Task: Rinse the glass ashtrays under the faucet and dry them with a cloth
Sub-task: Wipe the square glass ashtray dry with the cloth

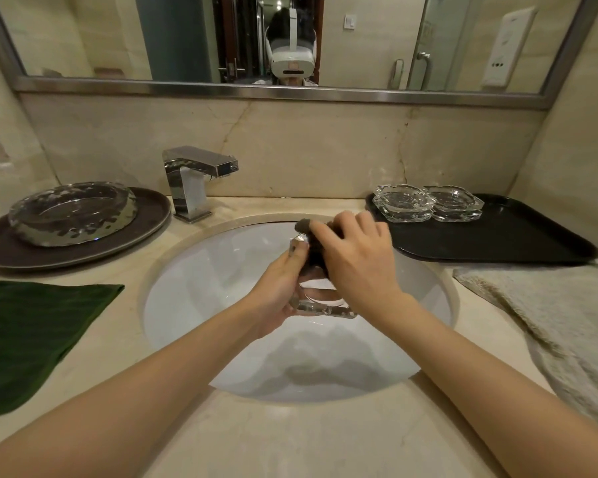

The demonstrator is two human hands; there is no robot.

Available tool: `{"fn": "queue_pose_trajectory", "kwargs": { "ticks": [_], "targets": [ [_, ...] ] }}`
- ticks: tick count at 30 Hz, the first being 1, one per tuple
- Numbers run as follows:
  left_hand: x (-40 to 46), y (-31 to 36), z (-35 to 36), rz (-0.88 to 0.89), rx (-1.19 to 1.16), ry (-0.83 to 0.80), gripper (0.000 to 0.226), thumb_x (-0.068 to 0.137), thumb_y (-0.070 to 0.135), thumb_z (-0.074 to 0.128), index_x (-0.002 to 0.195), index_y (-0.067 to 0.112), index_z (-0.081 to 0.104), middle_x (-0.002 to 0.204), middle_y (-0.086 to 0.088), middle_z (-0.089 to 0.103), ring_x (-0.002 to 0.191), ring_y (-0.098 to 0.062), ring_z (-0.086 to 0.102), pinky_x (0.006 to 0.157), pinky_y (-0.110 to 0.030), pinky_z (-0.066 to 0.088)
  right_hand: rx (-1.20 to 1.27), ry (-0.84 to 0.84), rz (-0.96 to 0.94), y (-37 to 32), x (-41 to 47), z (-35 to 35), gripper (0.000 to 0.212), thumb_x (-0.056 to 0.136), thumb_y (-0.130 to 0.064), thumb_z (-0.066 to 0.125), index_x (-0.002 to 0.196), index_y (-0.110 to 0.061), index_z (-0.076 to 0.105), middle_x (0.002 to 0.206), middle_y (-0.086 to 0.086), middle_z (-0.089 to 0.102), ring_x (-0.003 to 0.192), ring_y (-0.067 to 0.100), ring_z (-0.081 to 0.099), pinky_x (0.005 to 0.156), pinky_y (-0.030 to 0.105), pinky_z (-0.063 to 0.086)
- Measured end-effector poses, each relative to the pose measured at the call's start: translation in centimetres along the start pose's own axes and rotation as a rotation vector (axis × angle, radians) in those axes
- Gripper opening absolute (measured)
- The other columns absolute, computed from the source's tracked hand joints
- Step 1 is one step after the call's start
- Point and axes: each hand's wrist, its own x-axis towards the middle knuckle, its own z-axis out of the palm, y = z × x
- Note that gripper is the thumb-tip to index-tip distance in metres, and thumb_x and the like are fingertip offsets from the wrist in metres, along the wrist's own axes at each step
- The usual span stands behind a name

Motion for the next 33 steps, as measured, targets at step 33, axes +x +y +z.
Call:
{"fn": "queue_pose_trajectory", "kwargs": {
  "ticks": [33],
  "targets": [
    [0.6, 0.2, -0.7, 0.128, -0.109, 0.384, 0.016, 0.100, 0.027, 0.041, 0.094, 0.022, 0.055, 0.095, 0.000, 0.064, 0.087, -0.020, 0.062, 0.077, -0.039, 0.050, 1.257, -0.459, 1.155, -2.3, -0.4, -0.2, 0.008, 0.088, -0.017, 0.058, 0.088, -0.010, 0.062, 0.083, 0.012, 0.067, 0.076, 0.030, 0.065, 0.075, 0.049, 0.056]
  ]
}}
